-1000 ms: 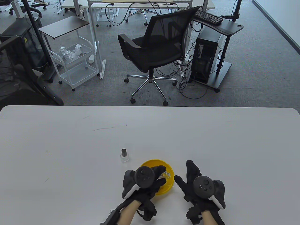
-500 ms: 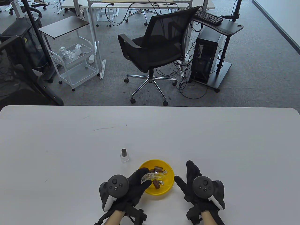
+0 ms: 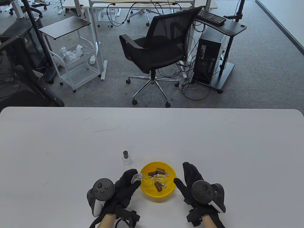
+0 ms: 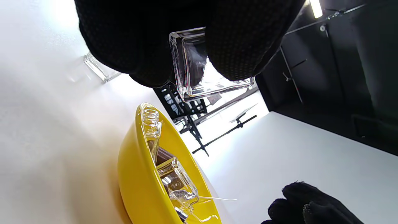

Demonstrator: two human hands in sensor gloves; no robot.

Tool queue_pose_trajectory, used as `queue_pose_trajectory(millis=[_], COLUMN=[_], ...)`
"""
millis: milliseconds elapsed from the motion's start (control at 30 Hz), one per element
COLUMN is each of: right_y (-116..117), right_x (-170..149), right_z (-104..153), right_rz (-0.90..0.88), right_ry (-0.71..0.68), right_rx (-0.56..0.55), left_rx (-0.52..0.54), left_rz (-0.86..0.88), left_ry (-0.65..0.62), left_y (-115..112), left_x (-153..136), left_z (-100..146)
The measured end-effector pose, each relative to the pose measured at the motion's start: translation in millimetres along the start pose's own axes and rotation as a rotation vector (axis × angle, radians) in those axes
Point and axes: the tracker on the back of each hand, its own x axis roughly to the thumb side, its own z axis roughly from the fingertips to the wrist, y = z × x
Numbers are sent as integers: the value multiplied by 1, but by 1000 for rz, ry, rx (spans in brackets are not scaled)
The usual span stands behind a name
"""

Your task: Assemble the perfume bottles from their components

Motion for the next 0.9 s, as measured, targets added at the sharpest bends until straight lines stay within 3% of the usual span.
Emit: queue_pose_trajectory(millis=[333, 600, 700, 900], right_y=[9, 36, 42, 53], right_x=[43, 69, 73, 74], right_z=[-2, -7, -12, -18], right_rz=[151, 449, 534, 612], right_ry=[-161, -225, -182, -159], right_rx=[-15, 105, 166, 265], left_rx=[25, 25, 21, 16], left_rz=[-33, -66, -72, -91], left_ry=[6, -21, -27, -29], left_y=[5, 4, 3, 2], left_x=[-1, 3, 4, 3], left_z=[1, 3, 3, 4])
